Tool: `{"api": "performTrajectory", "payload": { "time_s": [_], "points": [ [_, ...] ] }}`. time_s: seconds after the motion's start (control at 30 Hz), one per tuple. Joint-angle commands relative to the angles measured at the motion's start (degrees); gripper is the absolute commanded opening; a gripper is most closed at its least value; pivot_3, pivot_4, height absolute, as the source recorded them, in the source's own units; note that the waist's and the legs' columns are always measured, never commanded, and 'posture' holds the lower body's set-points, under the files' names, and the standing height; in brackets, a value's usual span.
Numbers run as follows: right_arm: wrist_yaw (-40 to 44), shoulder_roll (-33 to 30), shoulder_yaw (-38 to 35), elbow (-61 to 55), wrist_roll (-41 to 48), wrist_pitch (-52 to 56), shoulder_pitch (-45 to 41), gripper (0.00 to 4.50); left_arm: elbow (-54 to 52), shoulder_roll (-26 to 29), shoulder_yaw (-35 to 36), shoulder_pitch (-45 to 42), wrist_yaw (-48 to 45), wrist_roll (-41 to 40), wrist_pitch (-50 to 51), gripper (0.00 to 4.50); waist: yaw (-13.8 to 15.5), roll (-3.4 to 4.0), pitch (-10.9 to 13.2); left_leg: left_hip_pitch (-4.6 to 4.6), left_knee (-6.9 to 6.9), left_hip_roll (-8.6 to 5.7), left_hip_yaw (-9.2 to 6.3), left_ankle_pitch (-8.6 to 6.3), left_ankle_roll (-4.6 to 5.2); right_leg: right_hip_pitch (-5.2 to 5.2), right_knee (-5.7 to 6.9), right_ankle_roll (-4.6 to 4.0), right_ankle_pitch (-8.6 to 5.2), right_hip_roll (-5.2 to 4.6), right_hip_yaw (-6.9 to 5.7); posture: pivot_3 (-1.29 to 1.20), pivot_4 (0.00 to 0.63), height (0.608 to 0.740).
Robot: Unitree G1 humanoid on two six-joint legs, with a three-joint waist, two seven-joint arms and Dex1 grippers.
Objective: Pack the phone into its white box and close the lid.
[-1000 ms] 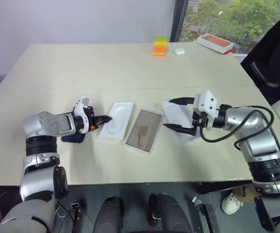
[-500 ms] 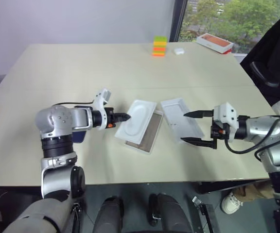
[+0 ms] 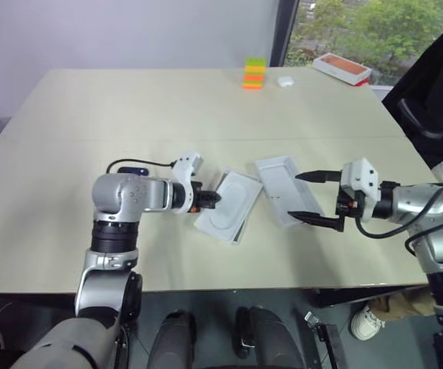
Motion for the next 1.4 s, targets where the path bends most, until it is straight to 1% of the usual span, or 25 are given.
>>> {"api": "performTrajectory", "payload": {
  "time_s": [0.03,0.13,0.17,0.2,0.27,0.4,0.53,0.67,0.87,0.93,1.0,1.07,1.1,1.17,1.2,1.27,1.37,1.4],
  "points": [
    [-0.7,0.1,-1.0,-1.2,0.3,-0.6,-0.9,4.50,-2.7,-0.1,-0.7,-0.1,0.0,0.2,-1.2,0.02,0.0,0.00,0.0,0.00,0.00,0.00,0.00,0.00,0.00,0.00,0.00,0.00,0.00,0.00,0.00,0.00,0.150,0.740],
    [-1.0,0.3,-0.5,-0.8,-0.3,-1.1,-1.0,4.50,-2.7,-0.8,-0.5,-0.3,0.5,0.1,-1.5,0.02,0.0,0.00,0.0,0.00,0.00,0.00,0.00,0.00,0.00,0.00,0.00,0.00,0.00,0.00,0.00,0.00,0.150,0.740],
    [-1.1,0.4,-0.4,-0.9,-0.3,-1.2,-1.0,4.50,-2.5,-1.2,0.0,-0.4,0.9,0.3,-1.4,0.69,0.0,0.00,0.0,0.00,0.00,0.00,0.00,0.00,0.00,0.00,0.00,0.00,0.00,0.00,0.00,0.00,0.150,0.740],
    [-1.2,0.5,-0.3,-1.0,-0.4,-1.2,-1.1,4.50,-2.4,-1.5,0.3,-0.5,1.2,0.3,-1.3,1.04,0.0,0.00,0.0,0.00,0.00,0.00,0.00,0.00,0.00,0.00,0.00,0.00,0.00,0.00,0.00,0.00,0.150,0.740],
    [-1.4,0.7,-0.1,-1.2,-0.4,-0.9,-1.3,4.50,-2.3,-1.5,0.4,-0.6,1.2,0.4,-1.6,1.96,0.0,0.00,0.0,0.00,0.00,0.00,0.00,0.00,0.00,0.00,0.00,0.00,0.00,0.00,0.00,0.00,0.150,0.740],
    [-1.4,0.9,0.1,-0.8,-0.7,-1.1,-1.5,4.50,-3.4,-1.5,0.8,-0.9,1.0,-0.3,-0.7,4.01,-0.1,0.00,0.0,0.00,0.00,0.00,-0.01,0.00,0.00,0.00,0.00,0.00,0.00,0.02,0.00,0.00,0.150,0.740],
    [-1.5,1.2,0.3,-0.4,-0.9,-1.0,-2.0,4.50,-4.4,-1.6,3.8,-2.4,1.4,-1.2,1.9,4.01,-0.1,0.00,0.0,0.00,0.00,0.00,-0.01,0.00,0.00,0.00,0.00,0.01,-0.01,0.02,0.00,0.00,0.150,0.740],
    [-1.4,1.6,0.6,-0.1,-1.0,-0.9,-2.5,4.50,-6.5,-0.2,3.8,-2.6,0.8,-1.5,2.6,4.01,0.0,0.00,0.0,0.00,0.00,0.00,-0.01,0.00,0.00,0.00,0.00,0.02,-0.01,0.02,-0.01,0.00,0.150,0.740],
    [-1.7,2.6,1.2,0.8,-1.7,-1.3,-3.6,4.50,-7.4,-1.1,6.6,-5.0,0.6,-2.4,4.0,4.01,0.0,-0.01,0.0,-0.02,0.00,-0.01,-0.02,0.00,0.00,0.00,-0.01,0.01,-0.01,0.00,-0.01,0.00,0.150,0.740],
    [-1.9,2.8,1.3,1.0,-1.5,-0.7,-4.2,4.50,-8.3,-0.1,6.5,-5.0,-0.2,-3.0,3.7,4.01,0.0,-0.01,0.0,-0.02,0.00,-0.01,-0.01,0.00,0.00,0.00,-0.02,0.01,-0.01,0.00,0.00,0.00,0.150,0.740],
    [-2.5,2.9,1.6,1.4,-1.8,-0.1,-4.9,4.50,-9.7,2.3,5.3,-4.3,-2.0,-3.3,2.0,4.01,-0.2,0.00,0.0,-0.01,0.00,-0.01,-0.01,0.00,0.00,0.00,-0.01,0.01,-0.01,0.01,0.00,0.00,0.150,0.740],
    [-4.3,3.2,2.6,1.0,-2.5,2.6,-6.3,4.50,-11.5,5.1,4.6,-2.6,-4.7,-3.5,-2.2,4.01,-0.5,0.01,0.0,-0.01,-0.01,0.01,-0.01,0.00,0.00,-0.03,0.01,0.00,0.00,0.03,0.01,0.00,0.150,0.740],
    [-6.2,4.2,3.2,-0.2,-2.6,4.5,-7.1,4.50,-12.9,8.0,3.5,-0.7,-7.5,-3.4,-5.7,4.01,-0.7,0.01,0.0,0.00,-0.03,0.01,0.00,0.00,0.00,-0.04,0.01,0.00,0.00,0.03,0.01,0.00,0.150,0.740],
    [-8.7,5.9,3.9,-2.2,-2.4,7.5,-8.2,4.50,-14.3,11.7,2.5,2.2,-11.4,-3.0,-11.6,4.01,-1.2,0.02,0.0,0.02,-0.07,0.05,0.01,0.01,-0.02,-0.05,0.03,-0.02,0.00,0.05,0.05,0.00,0.150,0.740],
    [-10.9,7.5,4.6,-3.3,-2.4,9.9,-9.2,4.50,-14.6,13.9,3.0,5.0,-14.7,-1.4,-19.3,4.01,-1.3,0.02,0.0,0.02,-0.09,0.05,0.01,0.02,-0.04,-0.08,0.03,-0.02,0.00,0.05,0.06,0.00,0.150,0.740],
    [-14.3,9.8,5.7,-4.8,-3.0,13.2,-10.6,4.50,-14.5,17.4,3.5,9.1,-19.9,0.7,-30.3,4.01,-1.4,0.03,0.0,0.03,-0.16,0.07,0.03,0.08,-0.14,-0.13,0.03,-0.04,0.01,0.05,0.12,0.00,0.150,0.740],
    [-19.9,13.3,9.1,-7.2,-6.2,17.3,-12.6,3.64,-11.4,23.8,6.1,15.5,-31.0,-0.1,-40.4,4.07,-1.4,0.03,0.0,-0.02,-0.30,0.06,0.08,0.19,-0.33,-0.27,0.03,-0.08,0.03,0.03,0.11,0.00,0.150,0.740],
    [-21.2,14.2,9.9,-7.9,-6.5,19.0,-12.9,3.14,-11.0,25.5,6.0,17.1,-33.3,0.2,-43.1,4.07,-1.3,0.03,0.0,-0.02,-0.33,0.06,0.10,0.19,-0.34,-0.29,0.03,-0.09,0.02,0.03,0.10,0.00,0.150,0.740]
  ]
}}
